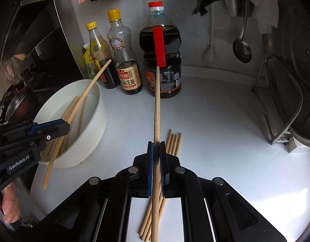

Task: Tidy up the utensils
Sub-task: 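Lift and carry both held chopsticks over the white basin, then open the right tool while the left tool releases its chopstick into the basin, then withdraw both open tools back toward the remaining chopsticks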

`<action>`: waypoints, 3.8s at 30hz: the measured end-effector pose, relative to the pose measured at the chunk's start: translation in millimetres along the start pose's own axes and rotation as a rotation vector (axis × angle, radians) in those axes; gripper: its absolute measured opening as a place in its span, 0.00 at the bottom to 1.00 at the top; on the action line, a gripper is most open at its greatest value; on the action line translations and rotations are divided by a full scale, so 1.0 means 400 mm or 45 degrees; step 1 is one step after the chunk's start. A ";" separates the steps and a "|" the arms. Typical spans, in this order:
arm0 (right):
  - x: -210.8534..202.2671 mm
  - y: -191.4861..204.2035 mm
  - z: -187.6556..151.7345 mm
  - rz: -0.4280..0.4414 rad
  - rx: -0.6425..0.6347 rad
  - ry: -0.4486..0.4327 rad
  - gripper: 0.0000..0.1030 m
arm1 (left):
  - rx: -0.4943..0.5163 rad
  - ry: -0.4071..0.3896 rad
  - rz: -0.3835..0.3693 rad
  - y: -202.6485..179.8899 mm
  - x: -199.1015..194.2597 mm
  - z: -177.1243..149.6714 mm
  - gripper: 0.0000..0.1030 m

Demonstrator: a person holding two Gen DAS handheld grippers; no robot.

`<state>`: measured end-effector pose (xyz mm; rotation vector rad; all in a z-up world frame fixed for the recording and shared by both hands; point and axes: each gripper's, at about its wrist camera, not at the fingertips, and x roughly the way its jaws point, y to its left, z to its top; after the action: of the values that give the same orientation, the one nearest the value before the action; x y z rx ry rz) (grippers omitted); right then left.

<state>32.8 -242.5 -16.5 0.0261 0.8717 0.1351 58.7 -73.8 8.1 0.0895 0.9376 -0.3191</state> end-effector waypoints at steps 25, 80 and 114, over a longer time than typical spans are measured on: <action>0.327 0.454 0.159 0.260 -0.183 0.276 0.06 | -0.312 0.168 0.205 0.488 0.110 -0.043 0.07; 0.132 0.366 0.029 0.229 -0.079 0.202 0.34 | -0.390 0.089 0.341 0.392 -0.078 -0.137 0.75; 0.073 -0.069 -0.212 -0.107 0.199 0.238 0.48 | -0.090 0.146 0.010 0.006 0.048 -0.162 0.78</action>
<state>-10.4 -268.7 -95.3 0.1243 1.0674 -0.0097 19.7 -62.3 -45.9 0.0466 1.0609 -0.2755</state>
